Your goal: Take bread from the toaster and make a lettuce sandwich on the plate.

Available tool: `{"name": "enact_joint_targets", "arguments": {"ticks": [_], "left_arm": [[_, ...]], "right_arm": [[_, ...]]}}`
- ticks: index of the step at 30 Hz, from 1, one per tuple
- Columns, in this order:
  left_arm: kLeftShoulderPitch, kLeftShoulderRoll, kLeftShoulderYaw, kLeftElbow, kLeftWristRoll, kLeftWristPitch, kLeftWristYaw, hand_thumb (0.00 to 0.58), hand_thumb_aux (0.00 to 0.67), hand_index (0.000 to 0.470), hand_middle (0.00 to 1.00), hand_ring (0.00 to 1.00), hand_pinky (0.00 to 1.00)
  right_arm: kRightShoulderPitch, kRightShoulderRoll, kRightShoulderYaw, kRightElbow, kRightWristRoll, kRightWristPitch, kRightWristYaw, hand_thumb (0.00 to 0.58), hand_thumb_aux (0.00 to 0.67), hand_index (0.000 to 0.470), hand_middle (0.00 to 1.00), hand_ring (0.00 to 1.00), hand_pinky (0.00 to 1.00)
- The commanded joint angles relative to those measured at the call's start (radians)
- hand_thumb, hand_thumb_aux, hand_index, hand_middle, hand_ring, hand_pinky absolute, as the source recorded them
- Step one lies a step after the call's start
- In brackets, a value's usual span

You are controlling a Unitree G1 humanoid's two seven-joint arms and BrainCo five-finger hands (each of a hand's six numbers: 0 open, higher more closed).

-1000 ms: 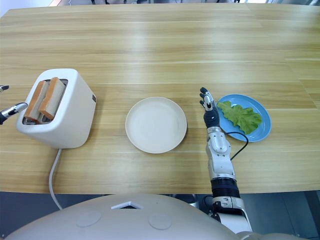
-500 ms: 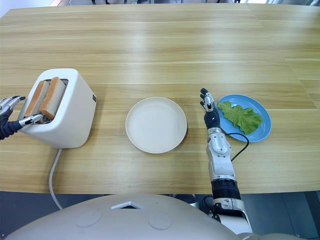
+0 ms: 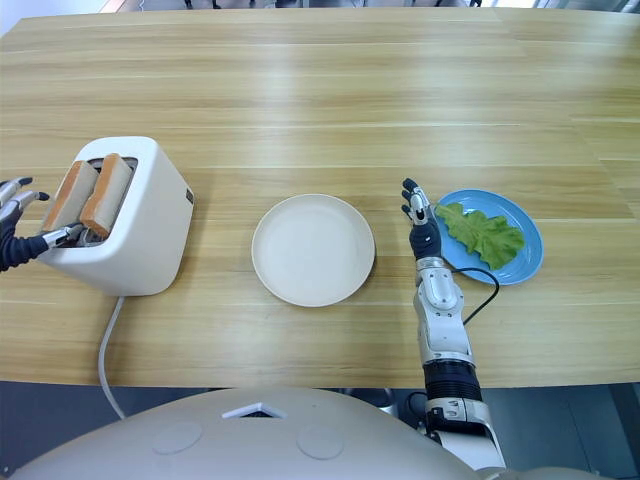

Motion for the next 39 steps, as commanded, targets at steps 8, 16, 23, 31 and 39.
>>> {"name": "enact_joint_targets", "arguments": {"ticks": [8, 16, 23, 31, 39], "left_arm": [[-0.003, -0.004, -0.009, -0.025, 0.041, -0.037, 0.022, 0.580, 0.670, 0.460, 0.00, 0.00, 0.00], [-0.082, -0.083, 0.050, -0.061, -0.220, -0.046, -0.016, 0.580, 0.670, 0.460, 0.64, 0.64, 0.64], [-0.234, -0.144, 0.231, -0.069, -0.688, 0.075, -0.146, 0.580, 0.670, 0.460, 1.00, 1.00, 1.00], [-0.498, -0.078, 0.448, -0.089, -1.067, 0.248, -0.137, 0.580, 0.670, 0.460, 1.00, 1.00, 1.00], [-0.630, -0.133, 0.337, -0.322, -1.321, 0.374, -0.054, 0.580, 0.670, 0.460, 1.00, 1.00, 1.00]], "right_arm": [[0.012, 0.006, -0.010, -0.008, -0.001, 0.011, -0.001, 0.000, 0.000, 0.000, 0.00, 0.00, 0.00], [0.012, 0.009, -0.007, -0.004, -0.005, 0.013, -0.003, 0.000, 0.000, 0.000, 0.00, 0.00, 0.00], [0.009, 0.015, -0.004, 0.001, -0.009, 0.016, -0.005, 0.000, 0.000, 0.000, 0.00, 0.00, 0.00], [0.002, 0.022, -0.001, 0.015, -0.013, 0.014, -0.010, 0.000, 0.000, 0.000, 0.00, 0.00, 0.00], [-0.020, 0.028, 0.002, 0.036, -0.014, 0.009, -0.014, 0.000, 0.000, 0.000, 0.00, 0.00, 0.00]]}}
